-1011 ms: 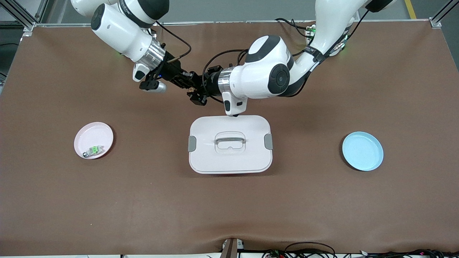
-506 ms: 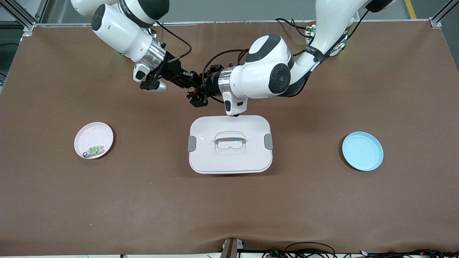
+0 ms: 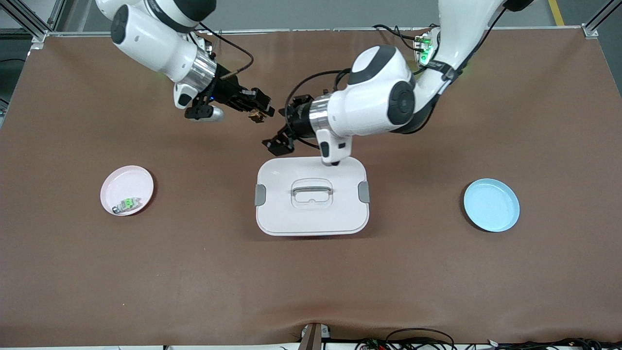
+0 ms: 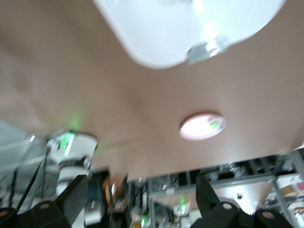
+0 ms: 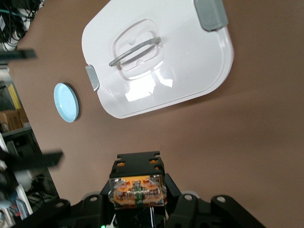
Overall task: Transfer orange switch to right arm and place
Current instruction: 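Carry the switch toward the white plate while the left gripper withdraws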
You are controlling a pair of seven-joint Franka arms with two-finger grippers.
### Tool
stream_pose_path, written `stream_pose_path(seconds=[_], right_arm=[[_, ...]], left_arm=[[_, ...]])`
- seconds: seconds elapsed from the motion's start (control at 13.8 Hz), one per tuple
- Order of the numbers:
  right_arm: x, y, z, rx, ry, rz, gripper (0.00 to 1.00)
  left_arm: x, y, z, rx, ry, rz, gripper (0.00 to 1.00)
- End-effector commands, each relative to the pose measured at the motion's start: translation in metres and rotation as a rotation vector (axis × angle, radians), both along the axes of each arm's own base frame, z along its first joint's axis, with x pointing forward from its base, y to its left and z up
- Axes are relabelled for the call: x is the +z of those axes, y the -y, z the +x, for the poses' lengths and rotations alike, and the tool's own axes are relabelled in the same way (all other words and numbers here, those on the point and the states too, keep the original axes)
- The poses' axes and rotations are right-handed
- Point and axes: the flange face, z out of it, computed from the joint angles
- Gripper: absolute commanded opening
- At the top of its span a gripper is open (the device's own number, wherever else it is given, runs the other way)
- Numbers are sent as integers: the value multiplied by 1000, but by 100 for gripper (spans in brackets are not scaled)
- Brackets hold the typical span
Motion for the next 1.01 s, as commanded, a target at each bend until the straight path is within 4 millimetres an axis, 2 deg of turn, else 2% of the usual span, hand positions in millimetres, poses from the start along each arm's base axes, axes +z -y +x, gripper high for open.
stream_pose_path(seconds=[0.0, 0.14, 0.36, 0.58, 0.79, 0.94], right_arm=[[17, 39, -10, 140, 58, -144, 2], [26, 66, -14, 276, 110, -251, 2], [31, 125, -9, 515, 192, -380, 2], [39, 166, -11, 743, 257, -520, 2], [45, 210, -7, 973, 324, -604, 5], [44, 246, 1, 1087, 370, -612, 5]], left_arm=[[19, -39, 18, 24, 144, 146, 100], [15, -62, 35, 16, 247, 263, 100], [8, -105, 58, -30, 334, 417, 100], [8, -173, 80, -189, 369, 515, 100], [9, -260, 104, -344, 392, 540, 100], [6, -298, 111, -467, 416, 557, 100]])
